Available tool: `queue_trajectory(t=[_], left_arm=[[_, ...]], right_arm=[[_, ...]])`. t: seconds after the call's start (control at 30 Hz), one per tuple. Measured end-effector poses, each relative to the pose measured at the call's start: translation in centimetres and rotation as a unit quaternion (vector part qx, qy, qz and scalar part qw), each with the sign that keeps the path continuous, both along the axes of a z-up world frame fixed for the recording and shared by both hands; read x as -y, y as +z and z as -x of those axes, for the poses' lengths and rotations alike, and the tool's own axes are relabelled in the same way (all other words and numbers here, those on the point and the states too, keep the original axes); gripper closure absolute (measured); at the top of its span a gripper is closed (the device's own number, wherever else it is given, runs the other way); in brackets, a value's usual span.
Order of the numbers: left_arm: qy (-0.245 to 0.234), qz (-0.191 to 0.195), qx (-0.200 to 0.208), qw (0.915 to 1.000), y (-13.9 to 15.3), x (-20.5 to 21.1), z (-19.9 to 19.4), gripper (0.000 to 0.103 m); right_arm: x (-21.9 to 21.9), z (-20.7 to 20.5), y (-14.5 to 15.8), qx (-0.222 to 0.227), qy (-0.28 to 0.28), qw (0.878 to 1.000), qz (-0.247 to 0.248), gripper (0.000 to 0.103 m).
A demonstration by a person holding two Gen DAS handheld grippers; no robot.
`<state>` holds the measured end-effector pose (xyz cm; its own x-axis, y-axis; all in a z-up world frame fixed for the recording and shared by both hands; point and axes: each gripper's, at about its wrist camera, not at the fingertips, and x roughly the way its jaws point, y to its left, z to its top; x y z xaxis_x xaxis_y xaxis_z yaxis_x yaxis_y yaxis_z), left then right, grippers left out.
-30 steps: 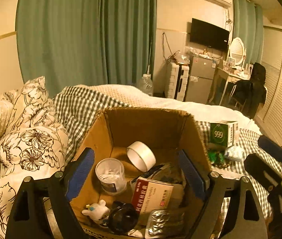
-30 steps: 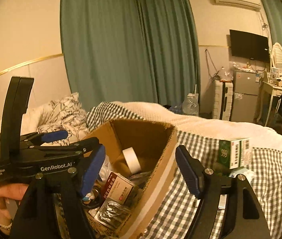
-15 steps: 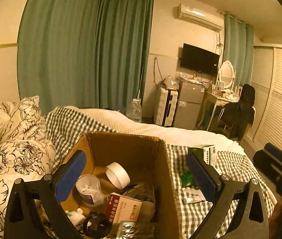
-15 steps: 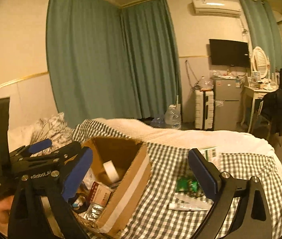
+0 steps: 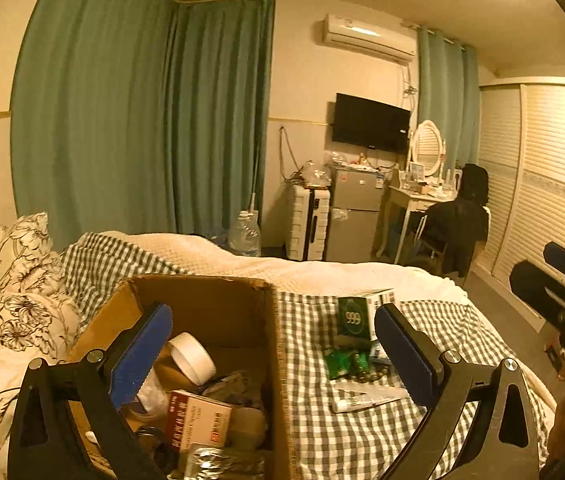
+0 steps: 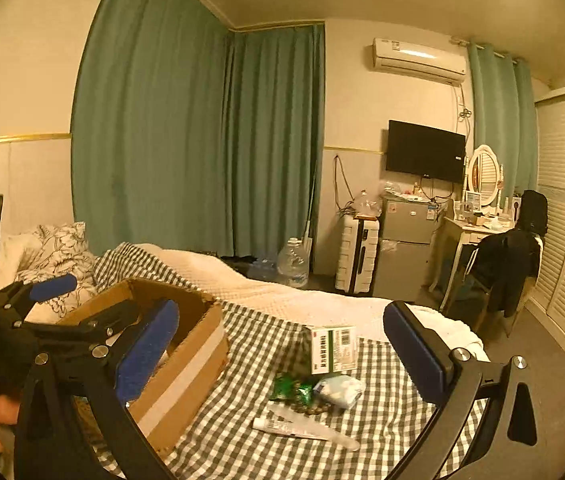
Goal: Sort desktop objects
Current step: 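Move both tools back toward the remaining items on the bedspread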
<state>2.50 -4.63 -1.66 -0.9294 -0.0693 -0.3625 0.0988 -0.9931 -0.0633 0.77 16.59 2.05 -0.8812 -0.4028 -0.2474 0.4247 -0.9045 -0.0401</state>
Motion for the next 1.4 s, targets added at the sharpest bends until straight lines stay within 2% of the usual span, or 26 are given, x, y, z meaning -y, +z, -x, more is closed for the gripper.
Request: queue_trajectory(t=[0.2,0.4,0.7,0.83,0.93,1.07,1.2,1.27,1.33,1.4], left_arm=[[-0.009,0.0,-0.01,0.9999,-0.4,-1.7,0.3,0.0],[-0.026,0.005,0.006,0.9996,-1.6,-3.1,1.4,0.0],[-0.087,0.031,0.019,0.9956,-3.9,-7.1,2.7,0.0],[-0.103,0.031,0.037,0.9935,-5.1,-8.5,3.8,0.0],[-0.121,0.019,0.059,0.9907,-6.3,-9.4,4.8,0.0],[-0.134,0.033,0.076,0.9876,-7.9,-10.7,5.7,0.0],[-0.165,0.039,0.114,0.9789,-10.1,-11.4,7.0,0.003],[-0.172,0.041,0.125,0.9764,-10.9,-11.5,7.3,0.01],[-0.175,0.049,0.133,0.9743,-11.7,-11.7,7.7,0.015],[-0.175,0.052,0.144,0.9725,-12.6,-11.8,8.2,0.017]], right_arm=[[-2.8,0.6,-0.2,0.005,-0.028,0.999,0.023,0.0],[-5.5,1.8,-0.7,0.016,-0.051,0.998,0.039,0.0],[-7.8,4.4,-3.2,0.047,-0.068,0.996,0.017,0.0],[-9.0,5.8,-4.8,0.073,-0.064,0.995,0.024,0.0],[-9.2,7.3,-6.8,0.108,-0.066,0.992,0.007,0.0],[-9.2,8.5,-9.1,0.135,-0.065,0.989,-0.023,0.0],[-9.2,9.1,-10.8,0.149,-0.066,0.986,-0.046,0.001],[-9.2,9.6,-11.8,0.16,-0.067,0.983,-0.056,0.004],[-9.3,10.0,-12.7,0.175,-0.063,0.98,-0.065,0.017],[-9.3,10.3,-13.3,0.188,-0.055,0.978,-0.071,0.024]])
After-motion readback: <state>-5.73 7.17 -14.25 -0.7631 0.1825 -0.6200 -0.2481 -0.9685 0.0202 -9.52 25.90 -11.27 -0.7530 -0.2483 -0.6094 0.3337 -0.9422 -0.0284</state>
